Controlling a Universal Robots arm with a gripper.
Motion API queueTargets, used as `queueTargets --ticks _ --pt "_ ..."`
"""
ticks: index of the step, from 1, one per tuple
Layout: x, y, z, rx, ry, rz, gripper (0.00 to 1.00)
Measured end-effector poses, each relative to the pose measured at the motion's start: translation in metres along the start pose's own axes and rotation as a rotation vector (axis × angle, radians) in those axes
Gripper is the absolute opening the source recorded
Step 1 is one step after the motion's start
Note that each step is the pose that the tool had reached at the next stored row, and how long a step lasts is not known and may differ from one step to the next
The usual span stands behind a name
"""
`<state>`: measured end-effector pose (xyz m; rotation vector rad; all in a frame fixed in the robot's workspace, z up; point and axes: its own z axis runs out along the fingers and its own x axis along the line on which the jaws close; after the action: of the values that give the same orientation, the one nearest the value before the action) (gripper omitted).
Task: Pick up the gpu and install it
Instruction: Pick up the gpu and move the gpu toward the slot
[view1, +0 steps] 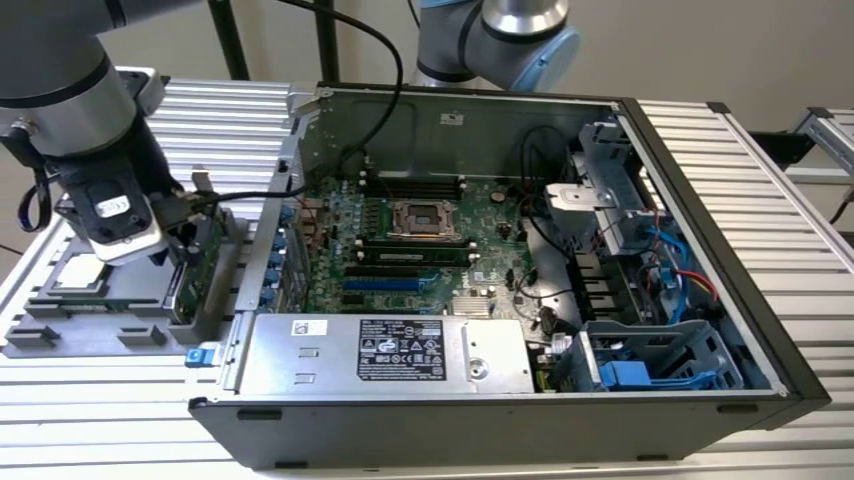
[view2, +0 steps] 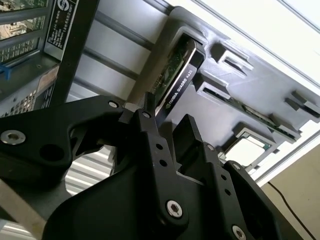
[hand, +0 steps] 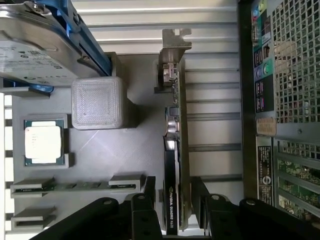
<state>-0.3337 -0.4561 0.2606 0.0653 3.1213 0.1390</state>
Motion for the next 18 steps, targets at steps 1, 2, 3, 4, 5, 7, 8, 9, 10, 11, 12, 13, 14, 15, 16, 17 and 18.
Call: queueTargets --ticks 1,2,3,4,5,7,8,9,10,11,12,13,14,15,16,17,18 --pt "0.0000 0.0001 0.0007 0.0000 0.0000 0.000 1.00" --pt "0.0000 0.0002 0.0014 -0.0001 0.0000 -0.001 1.00" --pt "0.0000 0.0003 0.0019 -0.0001 0.0001 -0.001 1.00" --pt "0.0001 0.0005 0.0025 0.0000 0.0001 -0.001 1.00" --pt "0.0001 0.0006 0.0030 -0.0001 0.0001 -0.002 1.00" --pt "0.0001 0.0008 0.0039 -0.0001 0.0001 -0.003 1.00" --pt "0.0001 0.0009 0.0042 -0.0001 0.0002 -0.004 1.00" --pt "0.0001 0.0010 0.0045 -0.0001 0.0003 -0.005 1.00" --pt "0.0001 0.0011 0.0048 -0.0001 0.0003 -0.007 1.00" --pt "0.0001 0.0011 0.0052 -0.0002 0.0003 -0.008 1.00" --pt "0.0001 0.0012 0.0056 -0.0002 0.0004 -0.009 1.00" --pt "0.0001 0.0012 0.0060 -0.0002 0.0005 -0.010 1.00" --pt "0.0001 0.0013 0.0065 -0.0003 0.0006 -0.011 1.00" --pt "0.0001 0.0014 0.0070 -0.0003 0.0006 -0.012 1.00" --pt "0.0001 0.0015 0.0075 -0.0003 0.0008 -0.013 1.00" --pt "0.0001 0.0015 0.0080 -0.0003 0.0009 -0.014 1.00" --pt "0.0001 0.0016 0.0087 -0.0004 0.0009 -0.015 1.00"
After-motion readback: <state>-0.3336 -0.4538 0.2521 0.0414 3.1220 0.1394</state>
